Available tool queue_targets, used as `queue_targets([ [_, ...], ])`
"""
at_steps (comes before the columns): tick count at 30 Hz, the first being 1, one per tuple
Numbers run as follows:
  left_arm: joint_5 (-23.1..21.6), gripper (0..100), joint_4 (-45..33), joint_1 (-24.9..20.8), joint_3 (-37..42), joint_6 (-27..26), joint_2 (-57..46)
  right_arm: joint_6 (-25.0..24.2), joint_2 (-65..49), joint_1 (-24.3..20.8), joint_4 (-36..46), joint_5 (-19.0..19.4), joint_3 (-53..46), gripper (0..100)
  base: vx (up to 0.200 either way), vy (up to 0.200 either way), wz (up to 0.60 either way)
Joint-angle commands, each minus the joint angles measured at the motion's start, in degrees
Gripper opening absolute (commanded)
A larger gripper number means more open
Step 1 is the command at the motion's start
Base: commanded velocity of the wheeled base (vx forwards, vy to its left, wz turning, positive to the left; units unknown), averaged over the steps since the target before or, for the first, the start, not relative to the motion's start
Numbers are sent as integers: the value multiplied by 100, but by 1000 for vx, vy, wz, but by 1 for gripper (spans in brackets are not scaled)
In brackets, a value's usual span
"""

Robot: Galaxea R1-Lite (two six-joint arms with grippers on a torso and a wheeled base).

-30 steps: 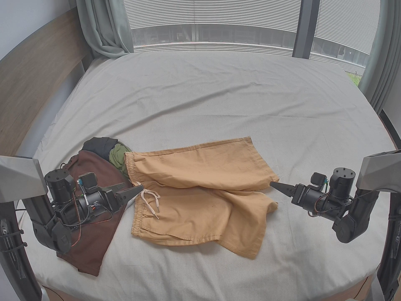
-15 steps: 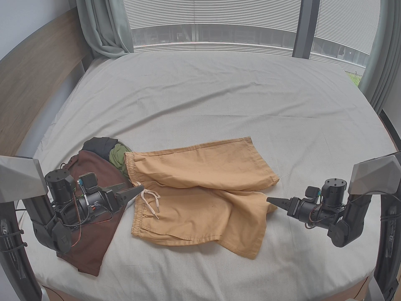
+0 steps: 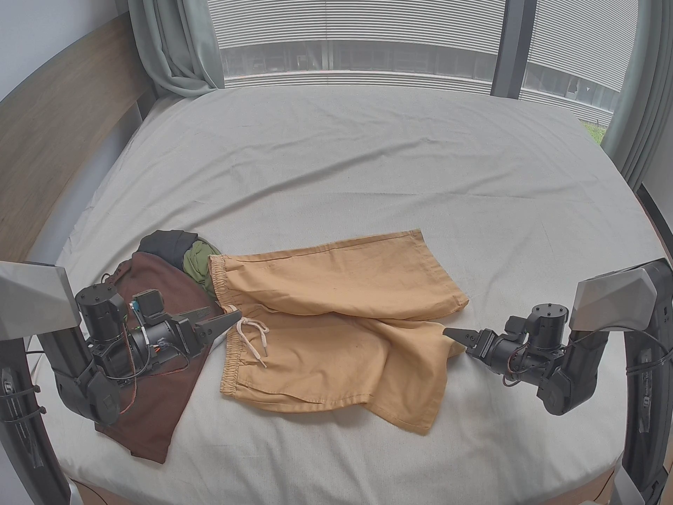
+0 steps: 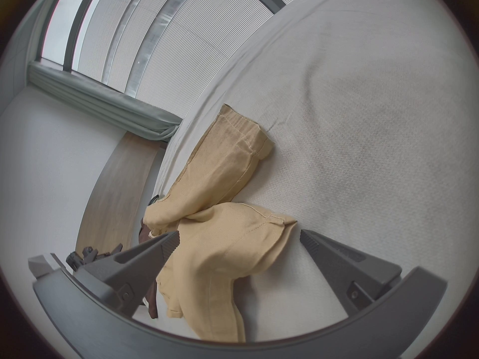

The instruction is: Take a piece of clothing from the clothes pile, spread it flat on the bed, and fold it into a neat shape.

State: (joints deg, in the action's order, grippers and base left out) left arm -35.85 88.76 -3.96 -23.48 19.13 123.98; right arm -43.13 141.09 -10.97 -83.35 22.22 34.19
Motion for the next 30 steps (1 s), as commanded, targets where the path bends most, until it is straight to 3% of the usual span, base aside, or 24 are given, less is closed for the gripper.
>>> queue_targets([
  [1, -1, 100, 1, 1, -8, 3, 4, -187, 129, -98, 82, -60, 202, 100, 0, 0, 0],
  [4, -1, 100, 1, 1, -8, 3, 4, -363, 138, -133, 187, -218, 351, 100, 0, 0, 0],
  [5, -1, 100, 1, 1, -8, 3, 4, -380, 138, -142, 196, -254, 369, 0, 0, 0, 0],
  [30, -1, 100, 1, -8, -8, 3, -5, -240, 410, 69, -156, -473, 957, 0, 0, 0, 0],
])
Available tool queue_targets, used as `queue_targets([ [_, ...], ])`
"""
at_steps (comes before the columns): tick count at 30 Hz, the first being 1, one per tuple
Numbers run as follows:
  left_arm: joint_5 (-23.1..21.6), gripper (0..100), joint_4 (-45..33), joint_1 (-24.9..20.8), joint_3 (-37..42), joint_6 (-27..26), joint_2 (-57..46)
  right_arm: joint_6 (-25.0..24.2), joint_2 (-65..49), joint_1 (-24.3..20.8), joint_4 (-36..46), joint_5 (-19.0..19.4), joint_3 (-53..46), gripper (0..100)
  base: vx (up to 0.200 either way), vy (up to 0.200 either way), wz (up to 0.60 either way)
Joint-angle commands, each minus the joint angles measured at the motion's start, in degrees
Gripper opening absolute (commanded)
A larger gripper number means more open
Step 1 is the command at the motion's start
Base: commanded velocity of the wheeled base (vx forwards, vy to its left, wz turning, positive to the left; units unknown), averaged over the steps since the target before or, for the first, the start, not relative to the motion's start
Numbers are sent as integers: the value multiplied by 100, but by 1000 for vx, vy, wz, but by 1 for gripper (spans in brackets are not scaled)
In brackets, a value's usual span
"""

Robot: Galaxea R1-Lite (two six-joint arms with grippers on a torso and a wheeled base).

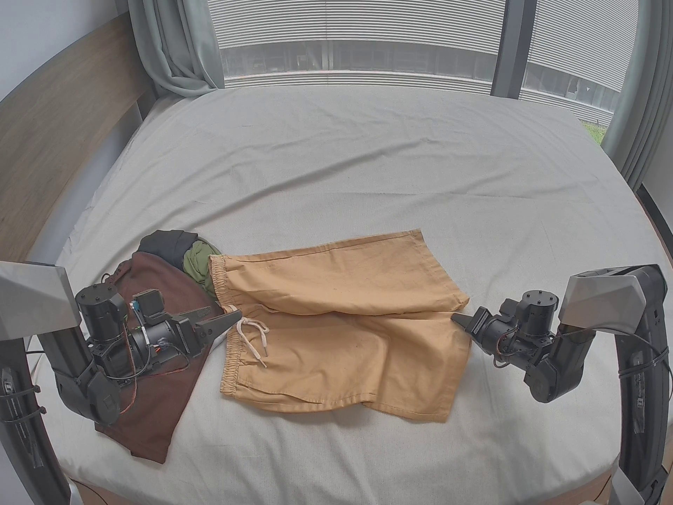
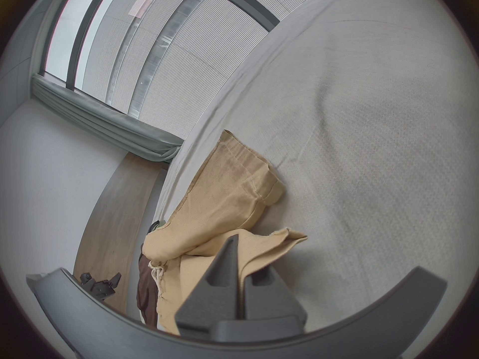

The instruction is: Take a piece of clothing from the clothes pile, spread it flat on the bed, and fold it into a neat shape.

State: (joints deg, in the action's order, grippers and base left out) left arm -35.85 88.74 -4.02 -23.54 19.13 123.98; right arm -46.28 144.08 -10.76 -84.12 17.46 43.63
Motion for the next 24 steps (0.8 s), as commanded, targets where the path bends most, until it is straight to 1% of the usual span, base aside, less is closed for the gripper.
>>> queue_targets([
  [1, -1, 100, 3, 7, -10, 3, -5, 154, 111, 48, -88, 3, 14, 0, 0, 0, 0],
  [2, -1, 100, 12, 7, -10, 3, -5, 207, 111, 57, -88, 3, 14, 0, 0, 0, 0],
  [3, -1, 100, 3, 7, -1, 3, -5, 224, 103, 74, -96, 3, 14, 100, 0, 0, 0],
  [6, -1, 100, 3, 7, 7, 3, -14, 259, 6, 74, -88, 3, -135, 100, 0, 0, 0],
  [10, -1, 100, 3, -2, 7, 3, -58, 646, -548, 48, -79, 38, -751, 100, 0, 0, 0],
  [15, -1, 100, 3, -11, 25, 3, -67, 936, -785, -57, -88, 162, -1436, 100, 0, 0, 0],
  [16, -1, 100, 3, -11, 25, 3, -76, 1077, -767, -110, -88, 311, -1647, 100, 0, 0, 0],
  [19, -1, 100, 3, -11, 42, 3, -84, 1367, -723, -163, -123, 575, -2016, 100, 0, 0, 0],
  [22, -1, 100, 12, 16, 34, 3, -76, 1604, -671, -251, -369, 759, -2359, 100, 0, 0, 0],
  [24, -1, 100, 3, 16, 25, 3, -76, 1762, -565, -286, -413, 777, -2421, 100, 0, 0, 0],
])
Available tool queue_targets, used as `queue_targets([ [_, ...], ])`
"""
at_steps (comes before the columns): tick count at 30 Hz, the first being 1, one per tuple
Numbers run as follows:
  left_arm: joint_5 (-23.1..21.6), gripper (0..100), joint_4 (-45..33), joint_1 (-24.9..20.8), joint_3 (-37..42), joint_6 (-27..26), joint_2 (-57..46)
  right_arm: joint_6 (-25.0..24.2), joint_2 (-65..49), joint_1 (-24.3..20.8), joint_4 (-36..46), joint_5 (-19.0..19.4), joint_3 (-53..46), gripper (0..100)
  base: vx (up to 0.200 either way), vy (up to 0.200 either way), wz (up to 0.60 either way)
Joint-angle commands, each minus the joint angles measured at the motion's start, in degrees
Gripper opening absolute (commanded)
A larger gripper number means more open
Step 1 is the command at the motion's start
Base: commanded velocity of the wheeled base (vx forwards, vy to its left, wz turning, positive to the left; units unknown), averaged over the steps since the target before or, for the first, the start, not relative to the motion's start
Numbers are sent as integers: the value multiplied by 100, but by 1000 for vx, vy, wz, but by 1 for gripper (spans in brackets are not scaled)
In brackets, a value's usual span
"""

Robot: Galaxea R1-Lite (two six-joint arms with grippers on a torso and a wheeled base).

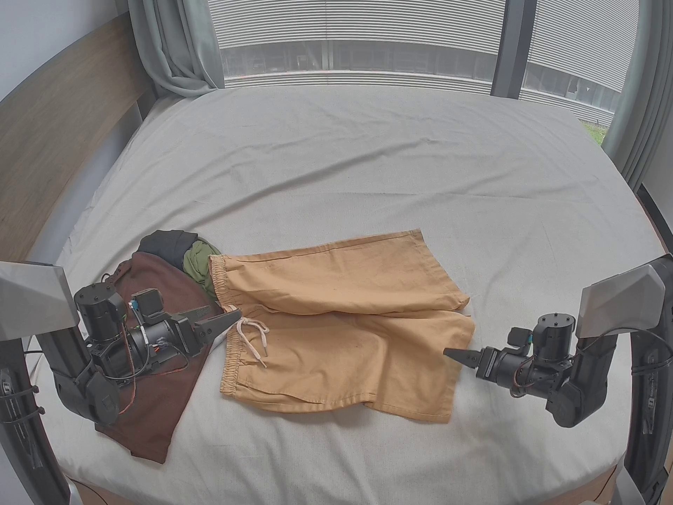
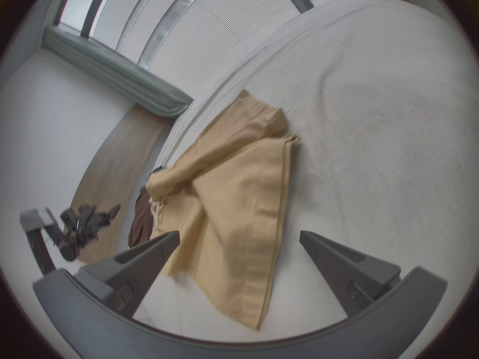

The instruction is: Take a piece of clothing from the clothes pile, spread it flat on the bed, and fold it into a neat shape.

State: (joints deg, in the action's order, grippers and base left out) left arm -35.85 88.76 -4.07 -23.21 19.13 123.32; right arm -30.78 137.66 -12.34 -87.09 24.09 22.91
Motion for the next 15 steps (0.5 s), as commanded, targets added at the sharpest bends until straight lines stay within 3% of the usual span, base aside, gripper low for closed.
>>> queue_targets([
  [1, -1, 100, 1, 20, -8, 3, -10, 336, 165, -155, -115, 114, -357, 100, 0, 0, 0],
  [7, -1, 100, 1, 20, 10, 3, -10, 784, 605, -331, -115, 122, -489, 100, 0, 0, 0],
  [15, -1, 100, 1, 12, 1, 3, -10, 802, 675, -594, -124, 281, -577, 100, 0, 0, 0],
])
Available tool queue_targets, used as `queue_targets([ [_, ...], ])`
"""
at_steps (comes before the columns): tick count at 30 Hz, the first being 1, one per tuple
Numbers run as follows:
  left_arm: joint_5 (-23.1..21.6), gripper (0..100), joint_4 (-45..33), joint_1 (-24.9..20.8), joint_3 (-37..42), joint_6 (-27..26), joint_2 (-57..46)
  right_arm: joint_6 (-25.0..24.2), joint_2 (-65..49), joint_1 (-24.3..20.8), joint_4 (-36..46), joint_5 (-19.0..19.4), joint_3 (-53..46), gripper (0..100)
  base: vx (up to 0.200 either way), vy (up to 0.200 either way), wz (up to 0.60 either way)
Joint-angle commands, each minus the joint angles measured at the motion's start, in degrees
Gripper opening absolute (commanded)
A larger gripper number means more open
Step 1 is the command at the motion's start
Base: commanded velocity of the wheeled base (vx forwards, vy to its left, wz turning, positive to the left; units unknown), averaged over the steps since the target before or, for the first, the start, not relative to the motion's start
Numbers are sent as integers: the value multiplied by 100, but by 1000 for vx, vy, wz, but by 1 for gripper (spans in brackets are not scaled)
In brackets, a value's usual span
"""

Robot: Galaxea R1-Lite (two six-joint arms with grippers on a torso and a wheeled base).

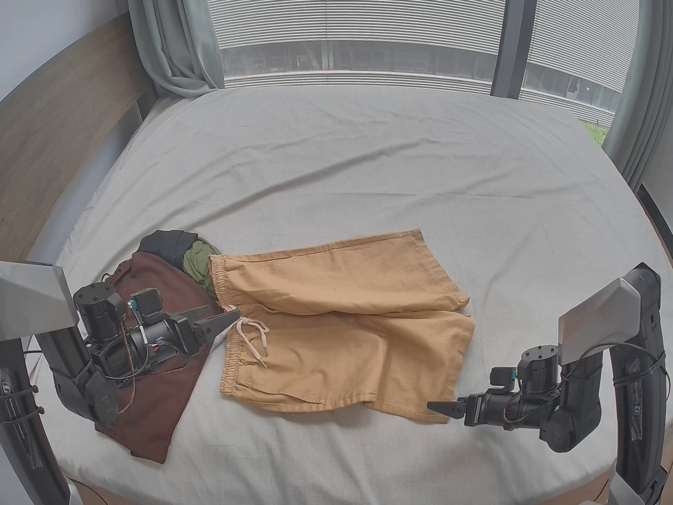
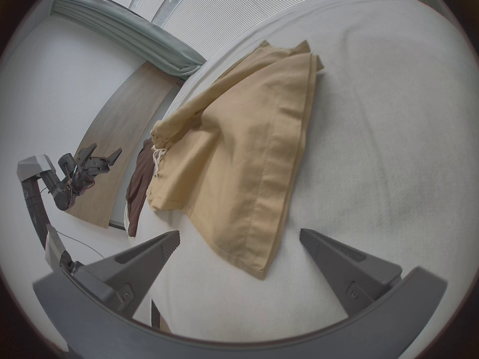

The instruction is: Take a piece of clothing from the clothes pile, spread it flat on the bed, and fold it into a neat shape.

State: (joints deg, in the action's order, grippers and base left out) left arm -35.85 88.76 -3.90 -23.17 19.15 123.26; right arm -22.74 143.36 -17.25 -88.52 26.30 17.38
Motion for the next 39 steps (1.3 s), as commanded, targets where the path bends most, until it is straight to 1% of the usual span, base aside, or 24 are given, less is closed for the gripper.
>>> queue_targets([
  [1, -1, 100, 1, -5, -3, 1, -4, -3, 104, -103, 19, 95, -16, 100, 0, 0, 0],
  [5, -1, 100, 1, -5, -3, 1, -4, 41, 104, -103, 19, 174, -7, 100, 0, 0, 0],
  [6, -1, 100, 1, -5, -3, 1, -4, 111, 122, -103, 19, 183, 2, 0, 0, 0, 0],
  [16, -1, 100, 1, 3, 15, -8, -4, 182, 192, -86, 10, 165, -16, 0, 0, 0, 0],
  [20, -1, 100, 1, 21, 120, 1, -21, 182, 60, -6, 10, 157, -288, 0, 0, 0, 0],
  [22, -1, 100, 1, 21, 208, 1, -48, 182, -45, 46, 10, 148, -376, 0, 0, 0, 0],
  [25, -45, 100, 1, 21, 454, -8, -74, 199, -230, 240, 10, 165, -569, 0, 0, 0, 0],
  [26, -133, 100, 1, 30, 630, -8, -74, 226, -291, 345, 10, 174, -666, 0, 0, 0, 0],
  [28, -229, 100, 1, 65, 841, -131, -65, 287, -318, 459, 10, 192, -780, 0, 0, 0, 0],
  [31, -370, 100, 1, 258, 1096, -456, 5, 428, -309, 618, 10, 288, -859, 0, 0, 0, 0],
  [33, -642, 100, 1, 469, 1263, -940, 216, 674, -238, 785, 19, 341, -859, 0, 0, 0, 0],
  [36, -669, 100, 1, 513, 1289, -1124, 409, 771, -221, 837, 19, 341, -868, 0, 0, 0, 0],
  [39, -669, 100, -8, 513, 1280, -1124, 506, 771, -212, 864, 19, 341, -868, 0, 0, 0, 0],
])
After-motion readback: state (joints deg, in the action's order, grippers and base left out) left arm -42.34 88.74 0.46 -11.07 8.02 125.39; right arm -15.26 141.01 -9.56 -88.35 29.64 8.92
